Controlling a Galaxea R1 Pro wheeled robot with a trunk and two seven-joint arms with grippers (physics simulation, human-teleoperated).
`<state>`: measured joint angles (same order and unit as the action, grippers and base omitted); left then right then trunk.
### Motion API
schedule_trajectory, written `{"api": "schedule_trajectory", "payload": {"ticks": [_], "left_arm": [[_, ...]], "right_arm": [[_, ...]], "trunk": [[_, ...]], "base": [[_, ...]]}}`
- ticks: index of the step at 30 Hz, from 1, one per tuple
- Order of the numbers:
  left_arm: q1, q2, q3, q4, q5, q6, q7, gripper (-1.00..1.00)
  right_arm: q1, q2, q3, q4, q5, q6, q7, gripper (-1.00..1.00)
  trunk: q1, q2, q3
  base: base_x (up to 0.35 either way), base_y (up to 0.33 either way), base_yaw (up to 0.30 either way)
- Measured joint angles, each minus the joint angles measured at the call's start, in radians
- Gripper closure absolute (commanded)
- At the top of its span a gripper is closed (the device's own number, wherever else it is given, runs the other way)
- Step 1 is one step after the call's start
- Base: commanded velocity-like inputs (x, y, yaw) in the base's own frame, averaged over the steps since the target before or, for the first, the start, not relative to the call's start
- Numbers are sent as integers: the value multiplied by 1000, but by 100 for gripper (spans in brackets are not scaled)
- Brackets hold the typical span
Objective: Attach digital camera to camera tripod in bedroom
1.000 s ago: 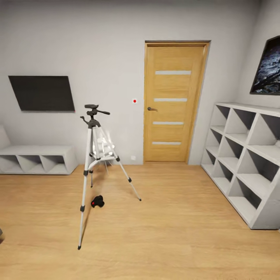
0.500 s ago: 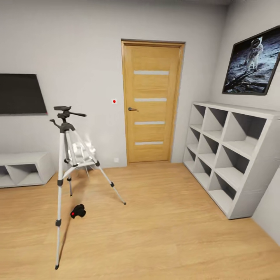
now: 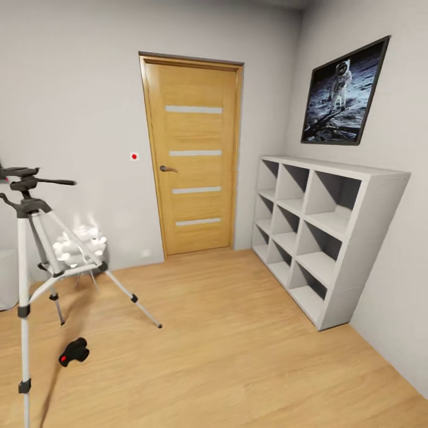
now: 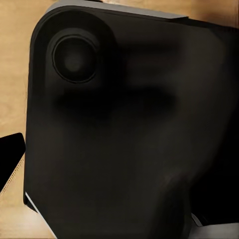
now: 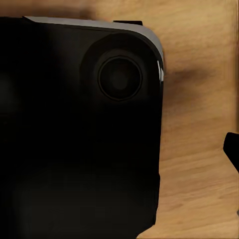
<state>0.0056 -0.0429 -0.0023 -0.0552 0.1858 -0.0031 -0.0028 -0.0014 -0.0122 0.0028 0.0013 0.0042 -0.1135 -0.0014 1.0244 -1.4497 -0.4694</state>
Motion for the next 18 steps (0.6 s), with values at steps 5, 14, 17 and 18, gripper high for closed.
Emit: {"api": "schedule_trajectory", "payload": {"ticks": [5,14,17,18], "left_arm": [[0,0,0,0,1,0,2,-100],[0,1,1,2,6,0,4,-100],[0,1,1,2,17,0,5,-100],[0,1,1,2,23,0,5,-100]], "right_arm": [[0,0,0,0,0,0,0,-100],[0,1,4,0,3,3,0,-100],[0,2,6,0,5,4,0,-100],[0,2,6,0,5,4,1,-100]], "trunk": [[0,0,0],[0,0,0],[0,0,0],[0,0,0]], "base": [[301,-89,-145],[315,-21,-28],[324,-2,-2],[325,-1,-1]]}}
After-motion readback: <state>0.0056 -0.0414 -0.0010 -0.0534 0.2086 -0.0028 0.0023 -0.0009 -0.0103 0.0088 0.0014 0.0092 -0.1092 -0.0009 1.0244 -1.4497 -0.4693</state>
